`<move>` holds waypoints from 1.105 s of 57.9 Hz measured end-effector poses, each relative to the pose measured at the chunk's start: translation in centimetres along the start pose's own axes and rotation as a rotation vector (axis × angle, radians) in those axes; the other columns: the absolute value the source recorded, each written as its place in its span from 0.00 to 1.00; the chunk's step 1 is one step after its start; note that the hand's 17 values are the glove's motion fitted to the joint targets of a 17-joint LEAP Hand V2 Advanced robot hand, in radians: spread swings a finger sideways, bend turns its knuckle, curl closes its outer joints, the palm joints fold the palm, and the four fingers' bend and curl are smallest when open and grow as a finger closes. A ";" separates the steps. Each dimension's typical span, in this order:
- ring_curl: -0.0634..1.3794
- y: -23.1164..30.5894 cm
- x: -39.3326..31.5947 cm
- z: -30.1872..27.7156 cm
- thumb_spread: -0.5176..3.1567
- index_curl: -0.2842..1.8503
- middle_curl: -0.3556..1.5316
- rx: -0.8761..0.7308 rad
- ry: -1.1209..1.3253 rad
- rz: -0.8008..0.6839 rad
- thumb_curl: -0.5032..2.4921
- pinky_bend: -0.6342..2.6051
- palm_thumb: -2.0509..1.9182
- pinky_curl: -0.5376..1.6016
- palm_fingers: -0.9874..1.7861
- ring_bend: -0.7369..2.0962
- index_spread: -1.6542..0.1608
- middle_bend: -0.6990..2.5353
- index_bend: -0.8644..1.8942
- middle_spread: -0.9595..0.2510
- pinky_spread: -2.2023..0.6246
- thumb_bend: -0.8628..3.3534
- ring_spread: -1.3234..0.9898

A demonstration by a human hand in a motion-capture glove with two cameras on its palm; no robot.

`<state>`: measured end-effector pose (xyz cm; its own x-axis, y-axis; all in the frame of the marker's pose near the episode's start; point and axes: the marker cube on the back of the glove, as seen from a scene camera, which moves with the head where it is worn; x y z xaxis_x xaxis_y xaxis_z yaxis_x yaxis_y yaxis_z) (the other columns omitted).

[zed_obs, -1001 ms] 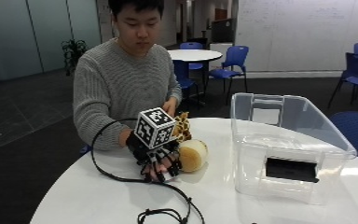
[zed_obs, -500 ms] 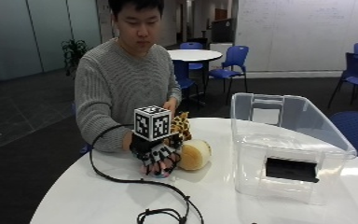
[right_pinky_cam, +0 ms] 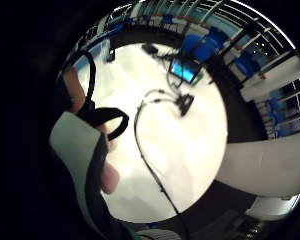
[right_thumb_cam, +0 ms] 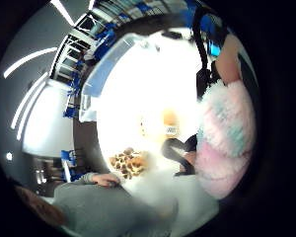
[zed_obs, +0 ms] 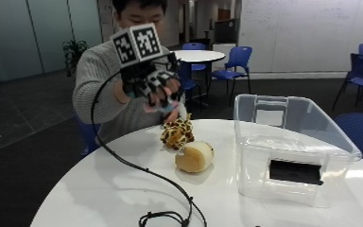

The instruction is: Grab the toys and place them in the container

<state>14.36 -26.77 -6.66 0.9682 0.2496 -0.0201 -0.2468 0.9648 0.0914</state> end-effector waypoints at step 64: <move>0.30 -15.0 -26.5 14.9 0.41 0.44 0.43 -0.482 -0.049 -0.353 0.38 0.53 0.48 0.46 0.25 0.32 0.69 0.23 0.37 0.69 0.77 0.18 0.53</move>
<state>-6.98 -49.13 7.37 0.9931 -0.0856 0.0801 0.1096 0.9205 -0.3751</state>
